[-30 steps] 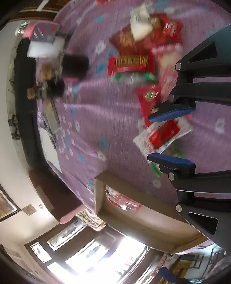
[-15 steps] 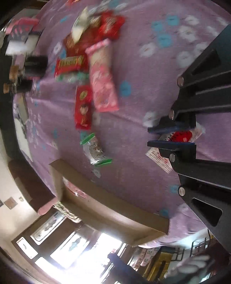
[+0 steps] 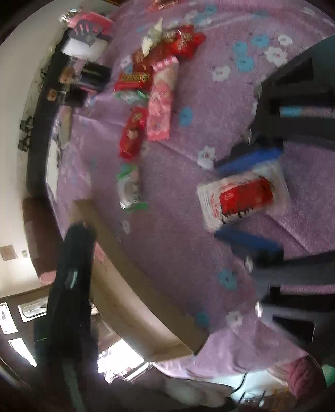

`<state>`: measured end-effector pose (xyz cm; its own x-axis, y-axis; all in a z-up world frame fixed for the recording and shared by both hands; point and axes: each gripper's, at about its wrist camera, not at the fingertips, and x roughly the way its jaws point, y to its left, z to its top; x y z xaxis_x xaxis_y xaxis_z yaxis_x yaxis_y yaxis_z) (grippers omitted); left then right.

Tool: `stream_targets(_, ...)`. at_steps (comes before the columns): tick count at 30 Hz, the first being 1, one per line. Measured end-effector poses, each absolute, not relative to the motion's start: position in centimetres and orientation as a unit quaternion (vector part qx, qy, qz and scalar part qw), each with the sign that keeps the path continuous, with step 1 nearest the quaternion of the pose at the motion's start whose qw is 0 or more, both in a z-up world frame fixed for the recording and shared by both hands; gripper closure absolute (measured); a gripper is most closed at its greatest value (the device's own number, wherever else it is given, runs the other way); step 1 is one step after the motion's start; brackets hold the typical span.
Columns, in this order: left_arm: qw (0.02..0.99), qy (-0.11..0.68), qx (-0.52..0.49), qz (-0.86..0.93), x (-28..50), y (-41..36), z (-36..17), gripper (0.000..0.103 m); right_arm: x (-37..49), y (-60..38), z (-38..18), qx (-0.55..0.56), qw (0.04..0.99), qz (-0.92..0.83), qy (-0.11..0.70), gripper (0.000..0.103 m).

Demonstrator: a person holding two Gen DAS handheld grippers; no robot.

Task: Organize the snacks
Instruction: 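Grasp another white-red wafer pack from the pile with the right gripper, then grasp the clear green-edged cookie bag with the left gripper while the right holds the wafer pack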

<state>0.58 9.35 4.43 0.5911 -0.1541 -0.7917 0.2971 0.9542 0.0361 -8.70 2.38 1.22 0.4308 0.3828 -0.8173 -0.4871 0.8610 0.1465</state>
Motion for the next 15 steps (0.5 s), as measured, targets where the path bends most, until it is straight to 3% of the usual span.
stream_targets(7, 0.868, 0.455, 0.170, -0.102, 3.7, 6.7, 0.7, 0.029, -9.5, -0.8, 1.0, -0.030, 0.845, 0.249, 0.472, 0.068)
stream_targets(15, 0.857, 0.469, 0.191, -0.098, 4.7, 6.2, -1.7, 0.028, -9.5, -2.3, 0.9, 0.000, 0.845, 0.257, 0.468, 0.068)
